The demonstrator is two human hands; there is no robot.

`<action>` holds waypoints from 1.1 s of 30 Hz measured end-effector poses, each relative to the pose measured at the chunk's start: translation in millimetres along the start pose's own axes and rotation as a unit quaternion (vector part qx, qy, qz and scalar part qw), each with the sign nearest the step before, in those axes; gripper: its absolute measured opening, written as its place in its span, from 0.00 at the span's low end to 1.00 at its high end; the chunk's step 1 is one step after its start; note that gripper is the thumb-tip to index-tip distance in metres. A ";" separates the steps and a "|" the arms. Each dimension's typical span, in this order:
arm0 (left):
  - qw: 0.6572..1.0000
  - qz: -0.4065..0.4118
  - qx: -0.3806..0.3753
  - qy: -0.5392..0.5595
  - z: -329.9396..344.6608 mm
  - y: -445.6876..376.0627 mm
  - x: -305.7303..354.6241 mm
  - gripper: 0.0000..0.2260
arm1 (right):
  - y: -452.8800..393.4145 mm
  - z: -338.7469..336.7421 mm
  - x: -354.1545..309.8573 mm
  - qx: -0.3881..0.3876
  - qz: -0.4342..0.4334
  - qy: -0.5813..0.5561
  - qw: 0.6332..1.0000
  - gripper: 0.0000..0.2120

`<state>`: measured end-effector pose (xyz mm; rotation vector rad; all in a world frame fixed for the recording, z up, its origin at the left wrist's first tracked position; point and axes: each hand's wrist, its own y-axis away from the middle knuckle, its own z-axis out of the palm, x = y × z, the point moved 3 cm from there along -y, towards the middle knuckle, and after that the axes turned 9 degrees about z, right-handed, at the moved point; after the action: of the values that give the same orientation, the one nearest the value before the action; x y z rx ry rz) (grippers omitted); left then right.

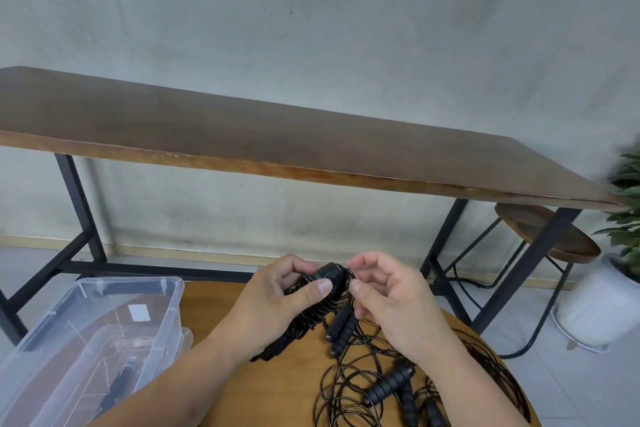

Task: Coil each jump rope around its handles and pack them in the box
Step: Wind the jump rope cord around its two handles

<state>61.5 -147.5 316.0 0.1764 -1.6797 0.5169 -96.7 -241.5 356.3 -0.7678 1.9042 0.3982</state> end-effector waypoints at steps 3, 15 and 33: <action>1.000 -0.009 -0.004 -0.004 -1.9 -0.6 -1.8 0.18 | 7.7 4.7 3.4 0.059 -0.082 0.088 0.991 0.16; 0.999 -0.020 -0.030 0.016 0.9 -5.8 14.6 0.18 | 7.2 -5.9 -1.8 0.262 -0.417 0.351 0.797 0.05; 0.990 -0.068 0.059 0.111 16.4 3.4 -6.0 0.16 | -0.9 23.9 4.7 0.139 0.021 0.115 0.983 0.10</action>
<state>46.5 -152.6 307.9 0.3057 -1.4097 0.5137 -81.1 -229.8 341.6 -0.6074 2.1389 0.0660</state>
